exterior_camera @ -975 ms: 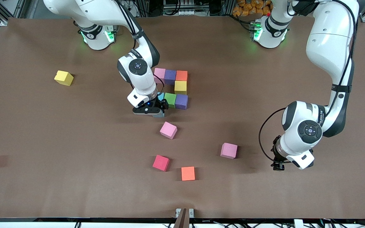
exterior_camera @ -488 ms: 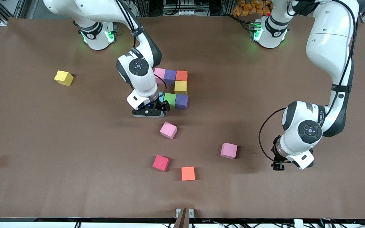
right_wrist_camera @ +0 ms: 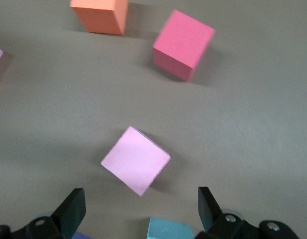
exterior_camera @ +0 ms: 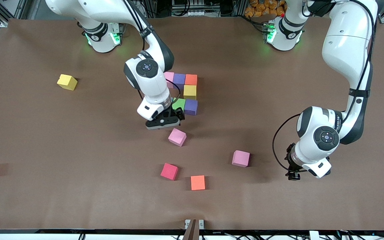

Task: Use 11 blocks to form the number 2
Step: 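Move the right gripper down to the pink cube below the cluster, then grasp the pink cube with the right gripper, then lift the pink cube and carry it to the cluster with the right gripper, then lower the pink cube with the right gripper while the left gripper descends, then grasp the second pink cube with the left gripper and lift it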

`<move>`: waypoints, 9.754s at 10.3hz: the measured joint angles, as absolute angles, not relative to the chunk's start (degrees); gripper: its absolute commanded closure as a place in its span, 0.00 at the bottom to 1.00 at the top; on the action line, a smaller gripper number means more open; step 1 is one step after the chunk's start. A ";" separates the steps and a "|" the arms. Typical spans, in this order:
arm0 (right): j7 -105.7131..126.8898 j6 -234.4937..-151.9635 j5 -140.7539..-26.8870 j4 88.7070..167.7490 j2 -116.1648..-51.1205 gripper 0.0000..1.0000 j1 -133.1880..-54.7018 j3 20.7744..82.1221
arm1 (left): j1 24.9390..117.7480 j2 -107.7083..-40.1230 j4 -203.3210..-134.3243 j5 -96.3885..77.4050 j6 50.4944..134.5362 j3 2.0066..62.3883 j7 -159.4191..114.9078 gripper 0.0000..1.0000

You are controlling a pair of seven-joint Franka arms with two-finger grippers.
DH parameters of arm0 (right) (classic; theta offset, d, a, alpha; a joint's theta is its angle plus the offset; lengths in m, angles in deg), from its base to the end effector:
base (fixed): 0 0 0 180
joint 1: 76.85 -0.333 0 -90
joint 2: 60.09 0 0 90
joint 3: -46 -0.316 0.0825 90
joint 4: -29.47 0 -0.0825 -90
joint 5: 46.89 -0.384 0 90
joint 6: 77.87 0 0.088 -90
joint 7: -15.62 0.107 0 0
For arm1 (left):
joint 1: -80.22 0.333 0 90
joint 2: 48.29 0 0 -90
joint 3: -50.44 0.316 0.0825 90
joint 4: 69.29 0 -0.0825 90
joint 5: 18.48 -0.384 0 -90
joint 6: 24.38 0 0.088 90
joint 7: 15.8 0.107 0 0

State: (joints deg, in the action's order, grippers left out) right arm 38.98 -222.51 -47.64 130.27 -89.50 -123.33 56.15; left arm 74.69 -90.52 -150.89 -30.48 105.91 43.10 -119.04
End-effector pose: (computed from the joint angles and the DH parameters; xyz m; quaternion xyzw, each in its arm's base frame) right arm 0.5446 0.4165 0.3059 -0.9831 -0.1237 -0.1307 0.0323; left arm 0.7249 -0.1406 0.2731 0.7333 0.6759 0.0672 0.0288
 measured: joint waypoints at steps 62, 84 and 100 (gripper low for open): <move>20.22 -237.24 -63.26 144.30 -89.81 1.00 -121.14 54.80 | 71.67 -91.33 -150.69 -30.48 107.12 42.86 -118.83 0.26; 28.01 -237.70 -63.35 142.21 -93.21 1.00 -121.82 55.57 | 65.14 -95.95 -145.40 -24.91 112.67 40.48 -119.55 0.26; 38.10 -227.83 -51.15 136.91 -94.59 1.00 -123.06 57.74 | 62.90 -100.21 -138.87 -20.98 124.57 41.88 -147.82 0.26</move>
State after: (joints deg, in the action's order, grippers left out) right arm 38.10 -227.83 -51.15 136.91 -94.59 -123.06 57.74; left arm 62.90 -100.21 -138.87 -20.98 124.57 41.88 -147.82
